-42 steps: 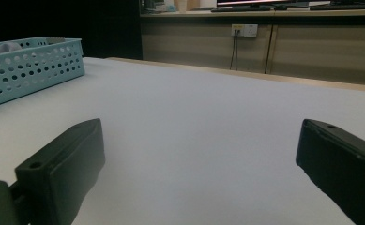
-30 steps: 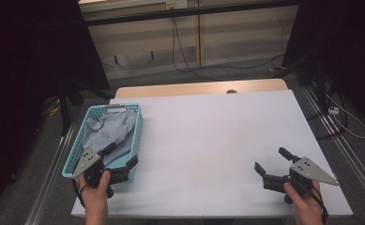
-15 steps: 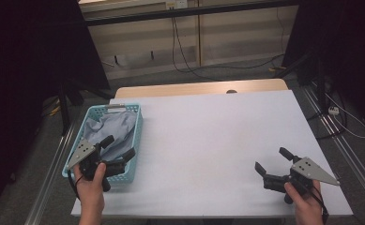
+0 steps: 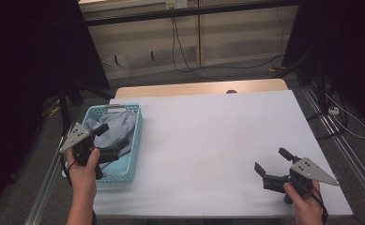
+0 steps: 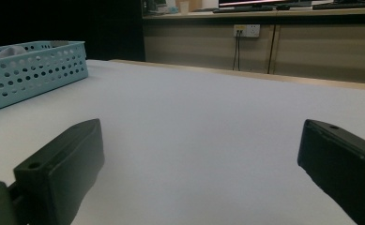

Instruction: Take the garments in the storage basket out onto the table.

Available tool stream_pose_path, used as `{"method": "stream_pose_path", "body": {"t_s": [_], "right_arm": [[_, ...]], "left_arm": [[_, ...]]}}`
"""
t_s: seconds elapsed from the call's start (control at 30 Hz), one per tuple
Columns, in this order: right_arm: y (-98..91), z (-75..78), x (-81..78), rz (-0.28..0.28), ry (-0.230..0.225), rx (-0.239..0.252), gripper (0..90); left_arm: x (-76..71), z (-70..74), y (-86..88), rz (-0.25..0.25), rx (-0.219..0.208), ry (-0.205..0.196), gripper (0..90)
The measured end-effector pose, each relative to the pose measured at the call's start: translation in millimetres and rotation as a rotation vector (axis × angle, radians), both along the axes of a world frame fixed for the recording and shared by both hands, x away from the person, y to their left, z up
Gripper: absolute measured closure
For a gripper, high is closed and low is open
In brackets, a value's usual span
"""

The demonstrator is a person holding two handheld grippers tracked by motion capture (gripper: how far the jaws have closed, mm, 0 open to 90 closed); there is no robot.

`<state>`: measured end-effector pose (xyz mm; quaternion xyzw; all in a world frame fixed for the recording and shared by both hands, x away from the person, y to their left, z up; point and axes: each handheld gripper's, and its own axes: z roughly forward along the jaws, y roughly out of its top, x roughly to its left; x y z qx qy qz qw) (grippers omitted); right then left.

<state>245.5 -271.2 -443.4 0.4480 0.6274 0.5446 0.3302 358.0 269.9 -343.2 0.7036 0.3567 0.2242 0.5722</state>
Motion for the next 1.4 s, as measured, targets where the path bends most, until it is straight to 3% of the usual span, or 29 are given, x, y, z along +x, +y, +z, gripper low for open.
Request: {"method": "stream_pose_path", "body": {"t_s": [0.23, 0.6, 0.93, 1.4], "right_arm": [[-0.2, 0.1, -0.4, -0.001, 0.001, -0.002, 0.8], [0.4, 0.1, -0.6, 0.000, 0.001, -0.005, 1.0], [0.2, -0.1, -0.7, 0.000, 0.003, -0.005, 1.0], [0.1, -0.5, -0.6, -0.001, 0.005, -0.006, 1.0]], "left_arm": [[17.2, -1.5, 11.5, 0.028, 0.015, 0.020, 2.1], [39.4, -8.0, 26.5, 0.064, 0.075, 0.102, 2.3], [61.1, -14.8, 31.9, 0.079, 0.106, 0.151, 2.4], [88.2, -30.7, 31.6, 0.111, 0.117, 0.215, 2.8]]}}
